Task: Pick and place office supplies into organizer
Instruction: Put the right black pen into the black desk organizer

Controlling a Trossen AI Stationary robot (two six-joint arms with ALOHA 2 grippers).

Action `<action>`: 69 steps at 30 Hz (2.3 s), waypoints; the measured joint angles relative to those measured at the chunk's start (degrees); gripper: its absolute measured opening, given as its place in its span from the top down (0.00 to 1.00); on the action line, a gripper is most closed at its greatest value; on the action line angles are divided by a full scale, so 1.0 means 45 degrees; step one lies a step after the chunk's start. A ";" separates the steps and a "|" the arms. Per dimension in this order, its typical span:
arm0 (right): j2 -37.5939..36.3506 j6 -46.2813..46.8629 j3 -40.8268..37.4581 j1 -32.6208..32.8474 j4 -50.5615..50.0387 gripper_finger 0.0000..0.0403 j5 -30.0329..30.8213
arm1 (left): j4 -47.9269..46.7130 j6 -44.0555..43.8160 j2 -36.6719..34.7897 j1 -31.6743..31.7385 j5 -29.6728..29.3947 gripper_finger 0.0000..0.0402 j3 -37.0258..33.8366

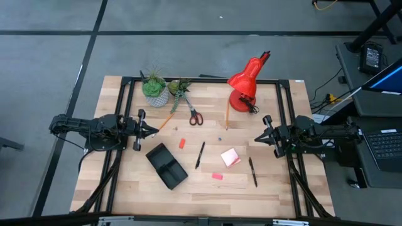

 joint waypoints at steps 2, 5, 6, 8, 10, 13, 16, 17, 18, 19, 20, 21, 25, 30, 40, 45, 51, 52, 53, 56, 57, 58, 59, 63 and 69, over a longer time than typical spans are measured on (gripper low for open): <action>0.0000 0.0012 -0.0004 -0.0001 0.0000 0.96 0.0000 | 0.0000 -0.0009 -0.0001 0.0000 0.0000 0.98 0.0000; 0.0000 -0.0015 -0.0003 0.0004 0.0015 0.96 0.0000 | 0.0000 -0.0002 0.0002 0.0000 -0.0003 0.98 0.0000; 0.0000 -0.0010 -0.0003 -0.0001 0.0015 0.96 0.0000 | 0.0000 0.0000 -0.0002 0.0000 -0.0001 0.98 -0.0003; 0.0000 -0.0010 -0.0004 0.0001 0.0015 0.96 0.0000 | 0.0004 0.0000 -0.0002 0.0000 -0.0005 0.98 -0.0004; 0.0000 -0.0010 -0.0001 -0.0001 0.0015 0.96 0.0000 | 0.0079 0.0005 0.0002 0.0000 -0.0005 0.98 0.0000; 0.0000 -0.0010 -0.0004 0.0003 0.0015 0.96 0.0004 | 0.0292 0.0005 0.0002 0.0000 -0.0009 0.98 -0.0003; 0.0000 0.0000 -0.0004 0.0004 0.0015 0.96 0.0144 | 0.0349 -0.0001 0.0002 0.0000 -0.0025 0.98 0.0000; 0.0000 0.0097 -0.0004 0.0000 0.0006 0.96 0.0283 | 0.0339 -0.0012 0.0002 0.0000 -0.0051 0.98 0.0000; 0.0000 0.0361 -0.0004 0.0003 -0.0016 0.96 0.0490 | 0.0313 -0.0065 0.0002 0.0000 -0.0127 0.98 -0.0004; 0.0000 0.0601 -0.0002 0.0001 -0.0065 0.96 0.0717 | 0.0229 -0.0145 0.0002 0.0000 -0.0292 0.99 0.0000; 0.0000 0.0733 -0.0001 0.0002 -0.0109 0.96 0.1007 | 0.0196 -0.0177 0.0022 0.0000 -0.0596 0.99 0.0000; 0.0000 0.0750 -0.0002 0.0003 -0.0135 0.96 0.1321 | 0.0202 -0.0185 0.0050 0.0003 -0.0999 0.99 -0.0001; 0.0000 0.0389 -0.0004 -0.0009 -0.0092 0.97 0.2035 | 0.0296 -0.0202 0.0334 0.0024 -0.2248 0.99 0.0000; 0.0005 -0.0052 -0.0004 -0.0230 0.0340 0.99 0.2385 | 0.0725 -0.0436 0.1069 0.0301 -0.2236 1.00 0.0000; 0.0010 0.0405 -0.0004 -0.0836 0.0413 1.00 0.2370 | 0.1327 -0.1233 0.2729 0.1254 -0.1926 0.99 0.0196; 0.0010 0.0754 -0.0004 -0.1082 0.0412 1.00 0.2351 | 0.2092 -0.1193 0.3479 0.1855 -0.1912 1.00 0.0321; 0.0223 0.1074 0.0685 -0.1123 0.0212 1.00 0.2346 | 0.3663 -0.1034 0.4266 0.2386 -0.0553 1.00 0.0321; 0.0368 0.1070 0.0932 -0.1123 0.0001 1.00 0.2345 | 0.3929 -0.1042 0.4350 0.2439 -0.0308 1.00 0.0321; 0.0542 0.1050 0.1189 -0.1123 -0.0285 1.00 0.2341 | 0.4074 -0.1097 0.4424 0.2472 -0.0143 1.00 0.0326; 0.1241 0.1120 0.1854 -0.1123 -0.0957 1.00 0.2346 | 0.4129 -0.1541 0.4585 0.2535 -0.0088 0.99 0.0327; 0.1524 0.1293 0.2049 -0.1123 -0.1029 1.00 0.2346 | 0.4115 -0.1785 0.4640 0.2535 -0.0097 0.99 0.0363; 0.1833 0.1532 0.2214 -0.1123 -0.1005 1.00 0.2343 | 0.4015 -0.1978 0.4723 0.2535 -0.0097 0.99 0.0468; 0.2171 0.1817 0.2361 -0.1118 -0.0975 1.00 0.2343 | 0.3926 -0.2125 0.4816 0.2535 -0.0090 0.99 0.0607; 0.3548 0.2409 0.2790 -0.0918 -0.1034 1.00 0.2356 | 0.3336 -0.1959 0.5377 0.2526 0.0218 1.00 0.1510; 0.5595 0.2420 0.3252 -0.0453 -0.1043 1.00 0.3650 | 0.2472 -0.1035 0.6483 0.2526 0.0335 1.00 0.2459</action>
